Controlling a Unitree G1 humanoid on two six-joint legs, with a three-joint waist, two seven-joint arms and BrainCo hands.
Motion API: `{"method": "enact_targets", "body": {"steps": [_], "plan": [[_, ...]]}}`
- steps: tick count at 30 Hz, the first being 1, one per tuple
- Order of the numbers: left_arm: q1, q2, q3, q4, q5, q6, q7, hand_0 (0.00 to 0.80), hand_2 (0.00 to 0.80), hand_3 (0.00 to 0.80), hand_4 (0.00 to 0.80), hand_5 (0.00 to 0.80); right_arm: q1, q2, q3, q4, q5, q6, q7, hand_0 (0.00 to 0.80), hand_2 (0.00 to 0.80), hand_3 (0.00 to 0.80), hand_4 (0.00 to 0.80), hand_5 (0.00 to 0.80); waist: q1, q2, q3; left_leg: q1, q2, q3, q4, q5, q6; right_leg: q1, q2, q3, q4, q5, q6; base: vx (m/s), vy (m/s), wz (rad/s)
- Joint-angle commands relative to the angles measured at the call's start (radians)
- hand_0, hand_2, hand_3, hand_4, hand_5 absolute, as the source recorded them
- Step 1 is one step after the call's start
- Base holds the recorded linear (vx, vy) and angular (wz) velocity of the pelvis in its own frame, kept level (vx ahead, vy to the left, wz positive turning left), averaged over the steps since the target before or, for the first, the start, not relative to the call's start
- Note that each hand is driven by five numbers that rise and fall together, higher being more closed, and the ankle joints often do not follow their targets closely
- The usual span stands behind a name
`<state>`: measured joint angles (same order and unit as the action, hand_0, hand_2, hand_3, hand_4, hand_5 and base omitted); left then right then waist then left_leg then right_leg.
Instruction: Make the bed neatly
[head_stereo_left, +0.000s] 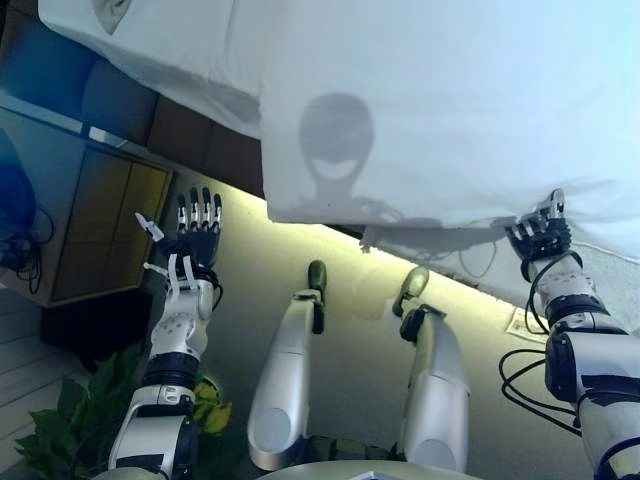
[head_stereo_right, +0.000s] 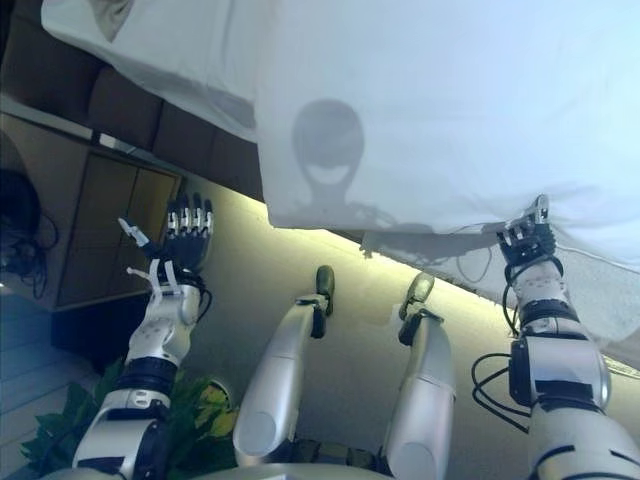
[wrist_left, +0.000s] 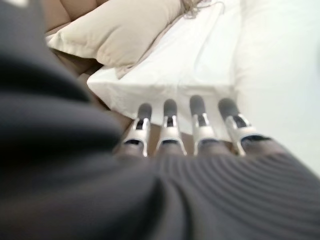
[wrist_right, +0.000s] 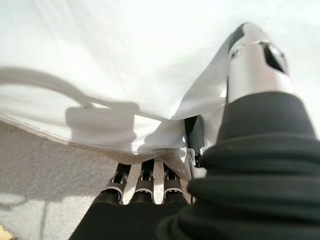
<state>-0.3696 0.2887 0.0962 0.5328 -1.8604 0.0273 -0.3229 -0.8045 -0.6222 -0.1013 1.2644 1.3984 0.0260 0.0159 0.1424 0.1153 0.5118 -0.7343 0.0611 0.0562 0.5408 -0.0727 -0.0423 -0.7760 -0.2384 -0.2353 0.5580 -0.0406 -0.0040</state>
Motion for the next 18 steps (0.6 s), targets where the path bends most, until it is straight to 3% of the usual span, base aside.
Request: {"method": "enact_targets", "body": {"steps": [1, 2, 9, 15, 18], "plan": [[-0.003, 0.056, 0.020, -0.061, -0.013, 0.011, -0.006, 0.000, 0.000, 0.000, 0.000, 0.000, -0.146, -0.124, 0.051, -0.082, 0.003, -0.128, 0.070, 0.675, 0.675, 0.675, 0.675, 0.675, 0.011, 0.009, 0.008, 0.022, -0.038, -0.031, -0.071, 0.037, 0.034, 0.031, -0.027, -0.013, 0.093, -0.044, 0.060, -0.005, -0.053, -0.01], [-0.004, 0.060, 0.020, -0.056, -0.013, 0.019, -0.006, 0.000, 0.000, 0.000, 0.000, 0.000, -0.147, -0.123, 0.055, -0.084, -0.006, -0.131, 0.079, 0.800, 0.800, 0.800, 0.800, 0.800, 0.011, 0.006, 0.008, 0.024, -0.037, -0.032, -0.072, 0.038, 0.033, 0.034, -0.026, -0.016, 0.091, -0.043, 0.060, -0.003, -0.030, -0.01], [0.013, 0.046, -0.010, -0.032, 0.024, 0.046, -0.047, 0.000, 0.000, 0.000, 0.000, 0.000, -0.087, -0.085, 0.065, -0.096, -0.085, -0.064, 0.117, 0.800, 0.800, 0.800, 0.800, 0.800, -0.006, -0.015, 0.008, 0.076, -0.029, -0.028, -0.103, 0.047, 0.022, 0.096, -0.011, -0.027, 0.029, -0.021, 0.062, -0.004, 0.015, -0.08], [0.022, 0.036, -0.073, -0.014, 0.080, 0.028, -0.121, 0.000, 0.000, 0.000, 0.000, 0.000, -0.043, -0.062, 0.085, -0.082, -0.130, -0.020, 0.162, 0.800, 0.800, 0.800, 0.800, 0.800, -0.020, -0.027, 0.008, 0.167, -0.012, -0.010, -0.164, 0.063, 0.006, 0.190, -0.001, -0.030, -0.077, 0.013, 0.075, -0.011, 0.066, -0.12], [0.012, 0.038, -0.121, 0.007, 0.203, -0.019, -0.143, 0.000, 0.000, 0.000, 0.000, 0.000, -0.030, -0.033, 0.102, -0.084, -0.138, -0.001, 0.178, 0.800, 0.800, 0.800, 0.800, 0.800, -0.033, -0.037, 0.008, 0.218, -0.004, 0.004, -0.178, 0.060, -0.001, 0.244, 0.002, -0.026, -0.124, 0.027, 0.080, -0.032, 0.102, -0.25]]}}
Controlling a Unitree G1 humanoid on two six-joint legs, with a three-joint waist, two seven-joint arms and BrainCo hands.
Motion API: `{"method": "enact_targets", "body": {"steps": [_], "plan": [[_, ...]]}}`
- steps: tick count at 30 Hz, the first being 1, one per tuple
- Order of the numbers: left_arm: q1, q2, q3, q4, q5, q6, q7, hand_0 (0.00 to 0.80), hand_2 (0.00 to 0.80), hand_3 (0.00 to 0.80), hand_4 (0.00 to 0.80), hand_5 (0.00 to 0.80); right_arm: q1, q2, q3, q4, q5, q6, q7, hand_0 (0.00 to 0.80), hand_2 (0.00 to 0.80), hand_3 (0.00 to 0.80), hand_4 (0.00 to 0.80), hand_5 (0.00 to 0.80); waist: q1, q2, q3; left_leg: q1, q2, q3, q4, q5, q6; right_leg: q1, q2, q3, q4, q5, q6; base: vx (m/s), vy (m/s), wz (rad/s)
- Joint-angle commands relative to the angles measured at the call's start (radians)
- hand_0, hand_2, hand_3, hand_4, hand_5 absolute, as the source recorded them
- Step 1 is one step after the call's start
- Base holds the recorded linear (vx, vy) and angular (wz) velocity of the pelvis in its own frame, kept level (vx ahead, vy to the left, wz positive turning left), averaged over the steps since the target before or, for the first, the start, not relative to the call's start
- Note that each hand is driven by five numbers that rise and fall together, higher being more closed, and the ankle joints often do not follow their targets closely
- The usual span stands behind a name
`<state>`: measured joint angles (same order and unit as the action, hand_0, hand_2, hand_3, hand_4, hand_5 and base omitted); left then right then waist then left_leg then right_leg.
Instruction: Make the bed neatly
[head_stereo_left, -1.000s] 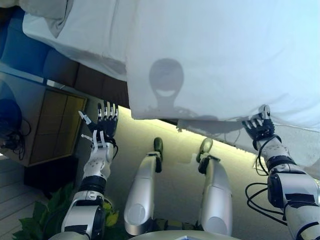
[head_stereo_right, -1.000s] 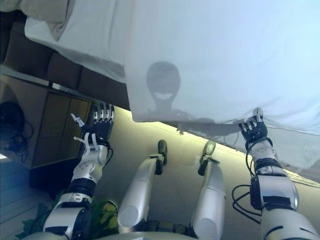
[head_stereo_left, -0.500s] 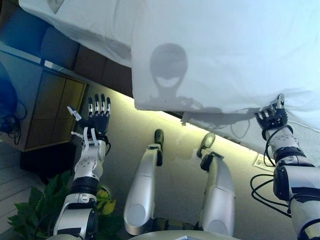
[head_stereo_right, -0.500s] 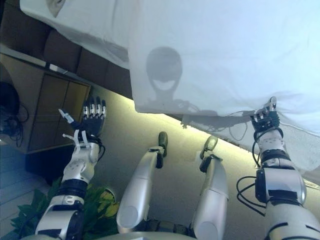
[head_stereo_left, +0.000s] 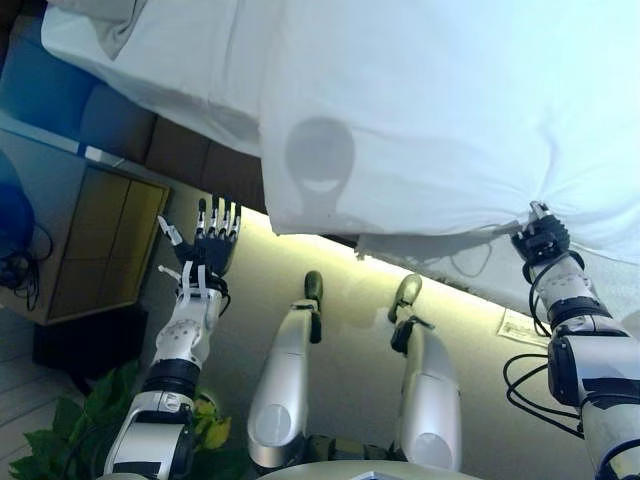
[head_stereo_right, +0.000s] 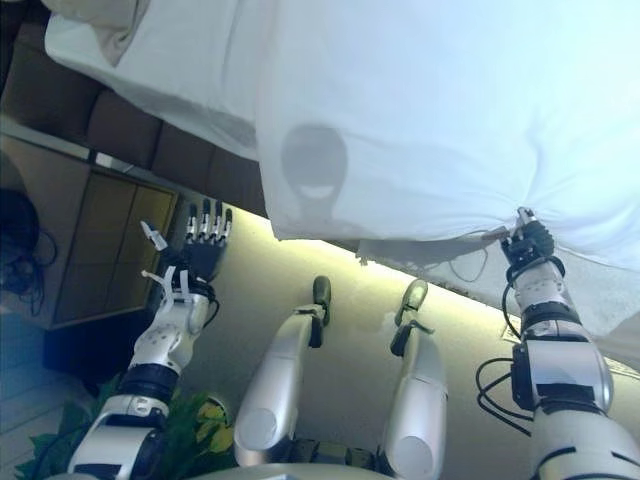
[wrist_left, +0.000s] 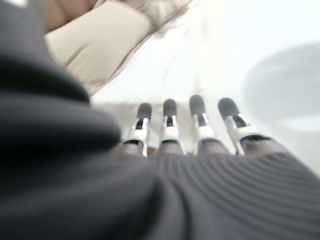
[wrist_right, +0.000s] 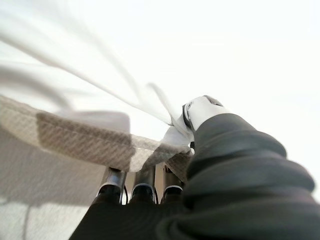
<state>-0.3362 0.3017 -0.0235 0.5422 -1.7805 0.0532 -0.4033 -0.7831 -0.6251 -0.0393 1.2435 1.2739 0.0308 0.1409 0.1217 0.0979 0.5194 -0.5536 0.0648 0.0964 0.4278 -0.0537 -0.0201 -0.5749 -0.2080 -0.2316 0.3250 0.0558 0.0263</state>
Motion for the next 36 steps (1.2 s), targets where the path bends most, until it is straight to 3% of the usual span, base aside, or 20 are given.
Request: {"method": "enact_targets", "body": {"steps": [1, 3, 7, 10, 13, 15, 22, 24, 27, 28, 30, 31, 32, 36], "plan": [[-0.023, 0.030, -0.018, 0.007, 0.169, -0.059, -0.064, 0.000, 0.000, 0.000, 0.000, 0.000, -0.045, -0.024, 0.042, -0.064, -0.019, 0.002, 0.062, 0.800, 0.800, 0.800, 0.800, 0.800, -0.017, -0.022, 0.001, 0.052, -0.006, -0.034, -0.066, 0.039, -0.024, 0.058, -0.028, -0.029, 0.098, -0.066, 0.052, -0.026, 0.120, -0.26], [-0.022, 0.037, -0.059, 0.017, 0.273, -0.080, -0.054, 0.000, 0.000, 0.000, 0.000, 0.000, -0.028, -0.006, 0.046, -0.075, -0.032, 0.010, 0.074, 0.800, 0.800, 0.800, 0.800, 0.800, -0.025, -0.028, 0.001, 0.079, -0.001, -0.027, -0.065, 0.034, -0.027, 0.090, -0.025, -0.024, 0.072, -0.057, 0.055, -0.014, 0.104, -0.10], [-0.024, 0.097, -0.224, 0.061, 0.559, -0.108, 0.001, 0.000, 0.000, 0.000, 0.000, 0.000, -0.012, 0.013, 0.083, -0.120, -0.044, 0.021, 0.092, 0.800, 0.800, 0.800, 0.800, 0.800, -0.046, -0.036, 0.000, 0.130, 0.013, -0.004, -0.071, 0.030, -0.031, 0.148, -0.020, -0.018, 0.010, -0.026, 0.062, -0.016, 0.096, -0.10], [-0.036, 0.112, -0.292, 0.083, 0.521, -0.020, 0.031, 0.000, 0.000, 0.000, 0.000, 0.000, -0.025, 0.008, 0.107, -0.133, -0.047, 0.026, 0.108, 0.800, 0.800, 0.800, 0.800, 0.800, -0.057, -0.039, -0.005, 0.150, 0.024, 0.014, -0.077, 0.030, -0.033, 0.172, -0.015, -0.012, -0.018, -0.015, 0.064, -0.015, 0.081, -0.10], [-0.062, 0.072, -0.330, 0.132, 0.433, 0.100, 0.055, 0.000, 0.000, 0.000, 0.000, 0.000, -0.055, 0.019, 0.131, -0.128, -0.044, 0.018, 0.109, 0.800, 0.800, 0.800, 0.800, 0.800, -0.064, -0.049, -0.007, 0.155, 0.028, 0.020, -0.079, 0.030, -0.034, 0.184, -0.008, -0.005, -0.037, -0.009, 0.066, -0.027, 0.021, -0.14], [-0.084, 0.043, -0.357, 0.178, 0.420, 0.118, 0.064, 0.000, 0.000, 0.000, 0.000, 0.000, -0.070, 0.035, 0.144, -0.130, -0.037, 0.014, 0.100, 0.800, 0.800, 0.800, 0.800, 0.800, -0.068, -0.062, -0.010, 0.158, 0.032, 0.021, -0.083, 0.032, -0.034, 0.190, -0.003, -0.004, -0.048, -0.004, 0.066, -0.014, -0.035, -0.12], [-0.158, -0.074, -0.405, 0.322, 0.330, 0.278, 0.166, 0.000, 0.000, 0.000, 0.000, 0.000, -0.113, 0.099, 0.166, -0.144, -0.019, 0.013, 0.095, 0.800, 0.800, 0.800, 0.800, 0.800, -0.086, -0.128, -0.009, 0.148, 0.054, 0.022, -0.070, 0.023, -0.032, 0.197, 0.029, 0.008, -0.068, 0.009, 0.064, 0.007, -0.103, -0.09], [-0.167, -0.114, -0.411, 0.357, 0.308, 0.315, 0.225, 0.000, 0.000, 0.000, 0.000, 0.000, -0.116, 0.122, 0.176, -0.174, 0.001, 0.014, 0.090, 0.800, 0.800, 0.800, 0.800, 0.800, -0.092, -0.146, -0.010, 0.151, 0.066, 0.011, -0.058, -0.008, -0.039, 0.205, 0.047, 0.020, -0.066, -0.012, 0.070, 0.106, -0.134, -0.12], [-0.174, -0.154, -0.404, 0.398, 0.260, 0.331, 0.295, 0.000, 0.000, 0.000, 0.000, 0.000, -0.120, 0.150, 0.181, -0.208, 0.018, 0.002, 0.082, 0.800, 0.800, 0.800, 0.800, 0.800, -0.101, -0.167, 0.000, 0.137, 0.070, 0.020, -0.051, 0.014, -0.033, 0.196, 0.052, 0.018, -0.073, 0.012, 0.059, -0.020, -0.101, -0.14], [-0.177, -0.175, -0.393, 0.418, 0.254, 0.335, 0.313, 0.000, 0.000, 0.000, 0.000, 0.000, -0.119, 0.169, 0.186, -0.240, 0.030, -0.005, 0.068, 0.800, 0.800, 0.800, 0.800, 0.800, -0.104, -0.174, 0.000, 0.143, 0.078, 0.011, -0.045, -0.016, -0.040, 0.201, 0.064, 0.030, -0.066, -0.011, 0.067, -0.001, -0.105, -0.13], [-0.180, -0.195, -0.385, 0.429, 0.230, 0.333, 0.338, 0.000, 0.000, 0.000, 0.000, 0.000, -0.110, 0.192, 0.194, -0.283, 0.037, -0.013, 0.057, 0.800, 0.800, 0.800, 0.800, 0.800, -0.111, -0.188, 0.000, 0.135, 0.082, 0.013, -0.043, -0.016, -0.041, 0.194, 0.070, 0.034, -0.068, -0.008, 0.065, -0.004, -0.110, -0.07], [-0.181, -0.208, -0.380, 0.430, 0.198, 0.326, 0.353, 0.000, 0.000, 0.000, 0.000, 0.000, -0.101, 0.205, 0.202, -0.315, 0.044, -0.018, 0.052, 0.800, 0.800, 0.800, 0.800, 0.800, -0.116, -0.201, 0.001, 0.117, 0.085, 0.025, -0.043, 0.010, -0.035, 0.179, 0.071, 0.031, -0.075, 0.014, 0.053, 0.002, -0.107, -0.13], [-0.182, -0.218, -0.377, 0.427, 0.174, 0.318, 0.357, 0.000, 0.000, 0.000, 0.000, 0.000, -0.095, 0.214, 0.208, -0.334, 0.050, -0.021, 0.048, 0.800, 0.800, 0.800, 0.800, 0.800, -0.118, -0.203, 0.000, 0.127, 0.091, 0.015, -0.037, -0.020, -0.044, 0.187, 0.080, 0.042, -0.068, -0.008, 0.062, 0.004, -0.135, -0.19], [-0.203, -0.242, -0.386, 0.361, 0.084, 0.279, 0.345, 0.000, 0.000, 0.000, 0.000, 0.000, -0.040, 0.248, 0.231, -0.432, 0.074, -0.043, 0.035, 0.800, 0.800, 0.800, 0.800, 0.800, -0.136, -0.234, 0.001, 0.115, 0.104, 0.018, -0.022, -0.030, -0.047, 0.179, 0.098, 0.054, -0.073, -0.002, 0.057, 0.027, -0.122, -0.16]]}}
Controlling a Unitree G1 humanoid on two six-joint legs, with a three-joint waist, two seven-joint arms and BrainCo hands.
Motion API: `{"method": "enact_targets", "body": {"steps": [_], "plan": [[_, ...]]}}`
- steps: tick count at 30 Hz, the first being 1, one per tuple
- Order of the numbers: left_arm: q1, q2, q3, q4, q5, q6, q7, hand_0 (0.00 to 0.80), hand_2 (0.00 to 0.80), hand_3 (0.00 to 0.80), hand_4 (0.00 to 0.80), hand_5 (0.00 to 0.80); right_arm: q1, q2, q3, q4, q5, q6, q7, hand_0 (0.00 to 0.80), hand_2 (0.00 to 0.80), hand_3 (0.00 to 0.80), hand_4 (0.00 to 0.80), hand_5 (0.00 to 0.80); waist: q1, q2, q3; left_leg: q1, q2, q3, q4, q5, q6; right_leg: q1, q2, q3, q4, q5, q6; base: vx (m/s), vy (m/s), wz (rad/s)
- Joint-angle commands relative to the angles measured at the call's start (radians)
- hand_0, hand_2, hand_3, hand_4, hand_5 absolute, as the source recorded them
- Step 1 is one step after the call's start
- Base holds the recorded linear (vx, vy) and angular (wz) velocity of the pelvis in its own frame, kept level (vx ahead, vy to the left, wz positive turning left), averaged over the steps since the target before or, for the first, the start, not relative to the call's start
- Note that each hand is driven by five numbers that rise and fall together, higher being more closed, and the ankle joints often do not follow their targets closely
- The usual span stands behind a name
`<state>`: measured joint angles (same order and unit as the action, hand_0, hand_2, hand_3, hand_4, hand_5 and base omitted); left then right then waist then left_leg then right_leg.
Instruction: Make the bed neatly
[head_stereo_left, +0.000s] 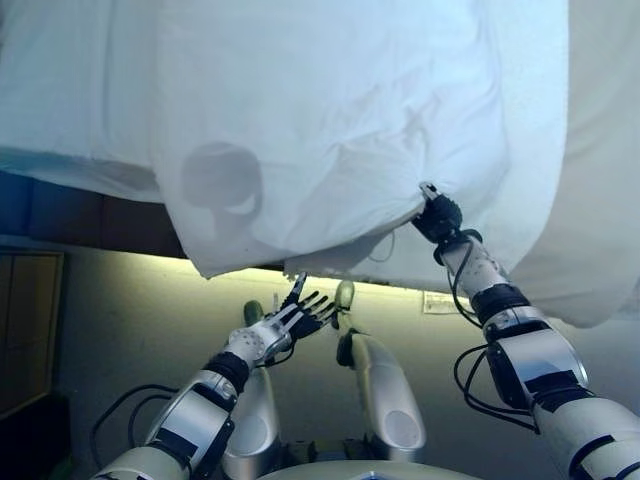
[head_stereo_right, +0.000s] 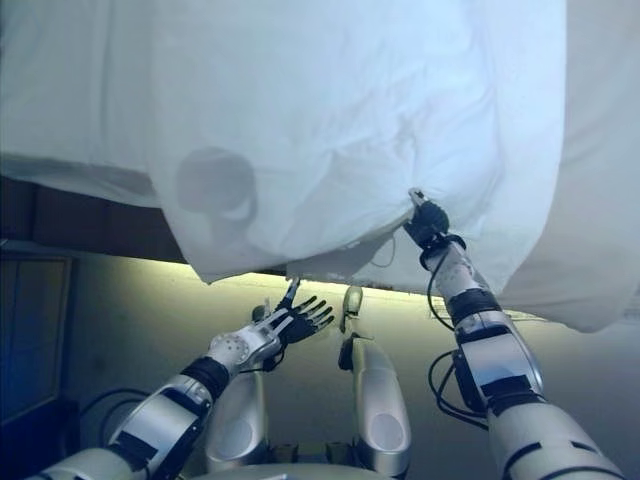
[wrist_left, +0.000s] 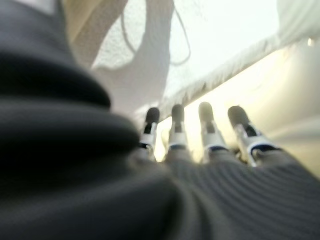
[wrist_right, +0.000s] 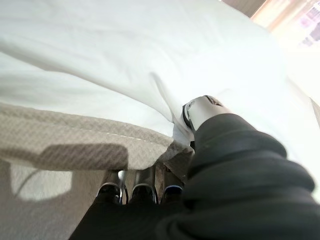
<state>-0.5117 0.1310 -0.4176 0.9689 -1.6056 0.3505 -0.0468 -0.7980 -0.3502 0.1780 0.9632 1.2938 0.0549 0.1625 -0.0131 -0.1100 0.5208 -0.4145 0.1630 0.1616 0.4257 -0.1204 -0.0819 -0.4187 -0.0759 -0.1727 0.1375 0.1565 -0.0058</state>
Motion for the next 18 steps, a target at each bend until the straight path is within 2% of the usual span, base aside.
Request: {"method": "enact_targets", "body": {"steps": [1, 6, 12, 18], "plan": [[-0.035, -0.075, -0.001, -0.085, -0.119, -0.034, -0.013, 0.000, 0.000, 0.000, 0.000, 0.000, -0.016, -0.024, 0.019, -0.166, 0.058, -0.072, 0.013, 0.800, 0.800, 0.800, 0.800, 0.800, -0.005, -0.032, -0.001, -0.027, 0.009, -0.046, -0.015, 0.035, 0.013, 0.022, -0.031, -0.004, 0.114, -0.100, 0.088, -0.005, -0.121, -0.14], [-0.085, -0.100, -0.007, -0.168, -0.210, -0.139, -0.031, 0.000, 0.000, 0.000, 0.000, 0.000, 0.043, 0.003, 0.047, -0.249, 0.062, -0.081, 0.004, 0.800, 0.800, 0.800, 0.800, 0.800, -0.033, -0.056, -0.001, -0.042, 0.021, -0.046, 0.009, 0.025, 0.009, 0.010, -0.017, 0.007, 0.120, -0.097, 0.085, 0.000, -0.093, -0.05], [-0.171, -0.130, 0.026, -0.228, -0.271, -0.298, -0.100, 0.000, 0.000, 0.000, 0.000, 0.000, 0.123, 0.029, 0.066, -0.302, 0.037, -0.064, 0.016, 0.800, 0.800, 0.800, 0.800, 0.800, -0.072, -0.073, -0.001, -0.039, 0.032, -0.036, 0.032, 0.015, 0.004, 0.009, -0.006, 0.018, 0.141, -0.111, 0.077, 0.006, -0.037, -0.05], [-0.222, -0.153, 0.038, -0.243, -0.279, -0.364, -0.170, 0.000, 0.000, 0.000, 0.000, 0.000, 0.143, 0.035, 0.061, -0.276, 0.031, -0.055, 0.033, 0.800, 0.800, 0.800, 0.800, 0.800, -0.088, -0.065, -0.001, -0.028, 0.035, -0.032, 0.034, 0.015, -0.003, 0.012, -0.008, 0.020, 0.160, -0.126, 0.072, 0.005, 0.007, -0.04]]}}
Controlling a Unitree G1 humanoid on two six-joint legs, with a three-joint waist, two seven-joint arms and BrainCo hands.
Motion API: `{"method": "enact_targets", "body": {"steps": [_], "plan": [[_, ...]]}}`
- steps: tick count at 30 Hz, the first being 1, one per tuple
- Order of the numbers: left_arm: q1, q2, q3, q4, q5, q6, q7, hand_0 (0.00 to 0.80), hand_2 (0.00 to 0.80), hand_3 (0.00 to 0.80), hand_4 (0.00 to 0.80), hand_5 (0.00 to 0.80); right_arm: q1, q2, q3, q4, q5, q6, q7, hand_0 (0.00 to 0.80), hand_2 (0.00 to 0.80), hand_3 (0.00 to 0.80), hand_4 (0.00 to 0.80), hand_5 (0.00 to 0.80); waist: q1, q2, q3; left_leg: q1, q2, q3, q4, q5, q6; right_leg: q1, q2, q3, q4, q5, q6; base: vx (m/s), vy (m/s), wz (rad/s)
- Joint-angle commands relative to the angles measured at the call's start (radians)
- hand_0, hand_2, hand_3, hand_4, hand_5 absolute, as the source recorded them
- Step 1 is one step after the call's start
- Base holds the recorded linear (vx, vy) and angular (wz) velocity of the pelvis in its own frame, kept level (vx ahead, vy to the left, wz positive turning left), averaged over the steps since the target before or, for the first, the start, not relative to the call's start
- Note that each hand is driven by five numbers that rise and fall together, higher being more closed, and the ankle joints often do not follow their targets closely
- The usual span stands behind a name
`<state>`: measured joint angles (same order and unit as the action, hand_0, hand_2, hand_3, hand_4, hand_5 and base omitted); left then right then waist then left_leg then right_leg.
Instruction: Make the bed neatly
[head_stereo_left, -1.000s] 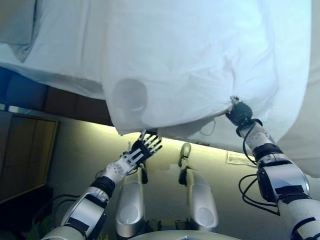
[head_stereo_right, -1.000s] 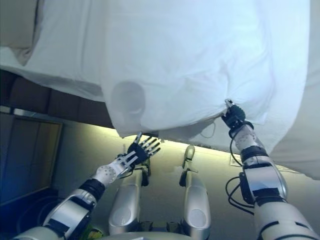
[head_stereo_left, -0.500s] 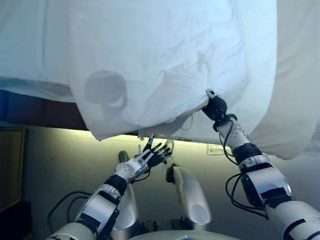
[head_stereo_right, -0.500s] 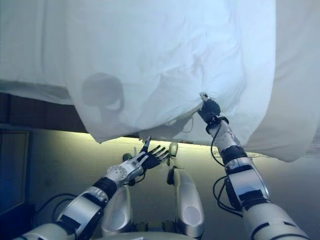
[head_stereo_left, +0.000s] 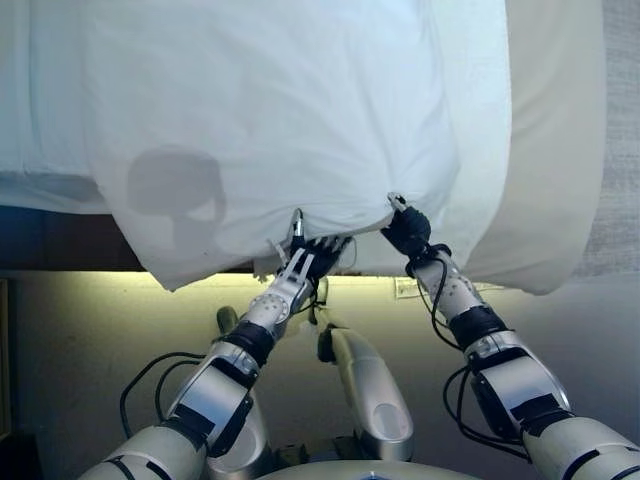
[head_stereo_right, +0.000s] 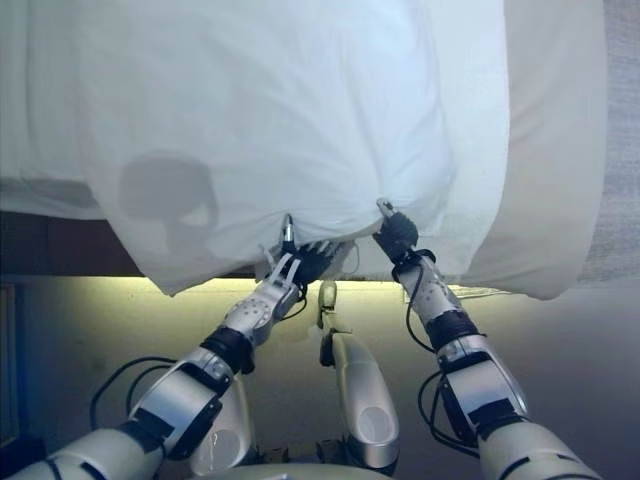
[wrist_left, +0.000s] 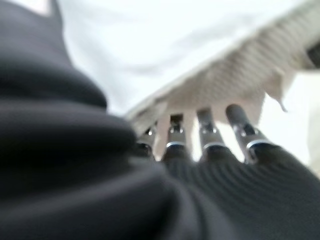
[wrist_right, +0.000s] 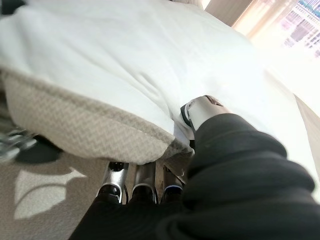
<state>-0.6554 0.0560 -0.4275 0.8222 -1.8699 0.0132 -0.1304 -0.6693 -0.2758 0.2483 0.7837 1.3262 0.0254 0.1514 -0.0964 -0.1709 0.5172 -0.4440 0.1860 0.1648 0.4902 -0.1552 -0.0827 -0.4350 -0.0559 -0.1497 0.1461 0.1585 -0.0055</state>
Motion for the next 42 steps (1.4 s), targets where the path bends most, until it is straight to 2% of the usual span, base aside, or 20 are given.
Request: {"method": "enact_targets", "body": {"steps": [1, 11, 12, 13, 14, 15, 16, 24, 27, 28, 31, 35, 42], "plan": [[-0.084, -0.080, 0.046, -0.097, -0.017, -0.035, -0.094, 0.000, 0.000, 0.000, 0.000, 0.000, 0.011, -0.039, -0.010, -0.088, -0.002, -0.025, 0.048, 0.800, 0.800, 0.800, 0.800, 0.800, -0.006, -0.001, 0.003, 0.004, 0.011, -0.035, -0.031, 0.051, -0.003, 0.028, -0.029, -0.003, 0.156, -0.131, 0.070, 0.000, 0.000, 0.00], [-0.100, -0.080, 0.064, -0.069, -0.040, -0.129, -0.091, 0.000, 0.000, 0.000, 0.000, 0.000, -0.031, -0.053, -0.016, -0.023, -0.023, -0.009, 0.064, 0.800, 0.800, 0.800, 0.800, 0.800, 0.000, 0.029, 0.003, 0.012, 0.004, -0.035, -0.039, 0.060, -0.011, 0.020, -0.042, -0.009, 0.187, -0.157, 0.063, 0.003, 0.019, 0.00], [-0.100, -0.075, 0.070, -0.063, -0.044, -0.134, -0.092, 0.110, 0.110, 0.110, 0.110, 0.110, -0.036, -0.057, -0.017, -0.021, -0.027, -0.006, 0.059, 0.800, 0.800, 0.800, 0.800, 0.800, 0.001, 0.032, 0.003, 0.011, 0.004, -0.035, -0.040, 0.062, -0.011, 0.018, -0.043, -0.009, 0.191, -0.159, 0.063, -0.001, 0.036, 0.01], [-0.100, -0.067, 0.078, -0.053, -0.049, -0.146, -0.085, 0.524, 0.524, 0.524, 0.524, 0.524, -0.040, -0.062, -0.020, -0.014, -0.034, -0.005, 0.051, 0.800, 0.800, 0.800, 0.800, 0.800, 0.003, 0.036, 0.003, 0.011, 0.002, -0.036, -0.041, 0.064, -0.011, 0.016, -0.046, -0.010, 0.194, -0.161, 0.062, -0.001, 0.034, 0.00], [-0.100, -0.061, 0.085, -0.045, -0.048, -0.147, -0.083, 0.800, 0.800, 0.800, 0.800, 0.800, -0.044, -0.064, -0.021, -0.008, -0.041, -0.005, 0.043, 0.800, 0.800, 0.800, 0.800, 0.800, 0.004, 0.039, 0.003, 0.012, 0.001, -0.037, -0.043, 0.066, -0.012, 0.016, -0.047, -0.011, 0.196, -0.163, 0.062, 0.003, 0.031, 0.00], [-0.100, -0.052, 0.099, -0.034, -0.050, -0.144, -0.082, 0.800, 0.800, 0.800, 0.800, 0.800, -0.049, -0.067, -0.023, 0.005, -0.051, 0.003, 0.025, 0.527, 0.527, 0.527, 0.527, 0.527, 0.008, 0.043, 0.003, 0.015, 0.000, -0.039, -0.045, 0.067, -0.012, 0.017, -0.049, -0.013, 0.198, -0.166, 0.062, 0.000, 0.000, 0.00], [-0.100, -0.047, 0.108, -0.026, -0.052, -0.150, -0.077, 0.800, 0.800, 0.800, 0.800, 0.800, -0.053, -0.070, -0.024, 0.015, -0.056, 0.009, 0.010, 0.000, 0.000, 0.000, 0.000, 0.000, 0.010, 0.045, 0.003, 0.016, -0.001, -0.040, -0.046, 0.068, -0.013, 0.018, -0.051, -0.015, 0.199, -0.167, 0.062, 0.000, 0.000, 0.00], [-0.068, 0.025, 0.204, 0.039, -0.062, -0.174, -0.067, 0.800, 0.800, 0.800, 0.800, 0.800, -0.072, -0.082, -0.042, 0.080, -0.082, 0.051, 0.002, 0.000, 0.000, 0.000, 0.000, 0.000, 0.039, 0.069, 0.003, 0.017, -0.016, -0.056, -0.050, 0.079, -0.011, 0.019, -0.068, -0.035, 0.213, -0.177, 0.061, 0.000, 0.005, 0.00], [-0.053, 0.060, 0.264, 0.078, -0.043, -0.159, -0.080, 0.800, 0.800, 0.800, 0.800, 0.800, -0.070, -0.089, -0.055, 0.109, -0.090, 0.061, 0.010, 0.000, 0.000, 0.000, 0.000, 0.000, 0.050, 0.081, 0.003, 0.014, -0.022, -0.060, -0.046, 0.079, -0.009, 0.013, -0.076, -0.042, 0.227, -0.186, 0.059, -0.025, 0.044, 0.04], [-0.051, 0.071, 0.280, 0.088, -0.038, -0.160, -0.080, 0.800, 0.800, 0.800, 0.800, 0.800, -0.069, -0.091, -0.060, 0.118, -0.094, 0.064, 0.019, 0.000, 0.000, 0.000, 0.000, 0.000, 0.052, 0.081, 0.003, 0.001, -0.025, -0.051, -0.050, 0.105, -0.001, 0.002, -0.083, -0.054, 0.223, -0.166, 0.050, -0.084, 0.035, 0.03], [-0.040, 0.108, 0.332, 0.113, -0.017, -0.153, -0.072, 0.800, 0.800, 0.800, 0.800, 0.800, -0.065, -0.095, -0.074, 0.133, -0.114, 0.071, 0.031, 0.000, 0.000, 0.000, 0.000, 0.000, 0.064, 0.090, 0.003, 0.000, -0.033, -0.058, -0.054, 0.108, -0.001, 0.002, -0.090, -0.061, 0.226, -0.171, 0.051, -0.026, 0.026, 0.06], [-0.032, 0.173, 0.406, 0.167, -0.001, -0.127, -0.073, 0.800, 0.800, 0.800, 0.800, 0.800, -0.069, -0.107, -0.090, 0.158, -0.126, 0.073, 0.047, 0.000, 0.000, 0.000, 0.000, 0.000, 0.078, 0.104, 0.003, -0.002, -0.043, -0.066, -0.061, 0.111, 0.001, -0.004, -0.100, -0.070, 0.236, -0.181, 0.053, 0.000, 0.038, 0.11], [0.022, 0.226, 0.479, 0.221, 0.033, -0.110, -0.081, 0.800, 0.800, 0.800, 0.800, 0.800, -0.079, -0.135, -0.101, 0.181, -0.129, 0.059, 0.051, 0.000, 0.000, 0.000, 0.000, 0.000, 0.100, 0.133, 0.003, -0.003, -0.062, -0.080, -0.069, 0.115, 0.005, -0.009, -0.116, -0.083, 0.247, -0.192, 0.054, -0.010, 0.047, 0.11]]}}
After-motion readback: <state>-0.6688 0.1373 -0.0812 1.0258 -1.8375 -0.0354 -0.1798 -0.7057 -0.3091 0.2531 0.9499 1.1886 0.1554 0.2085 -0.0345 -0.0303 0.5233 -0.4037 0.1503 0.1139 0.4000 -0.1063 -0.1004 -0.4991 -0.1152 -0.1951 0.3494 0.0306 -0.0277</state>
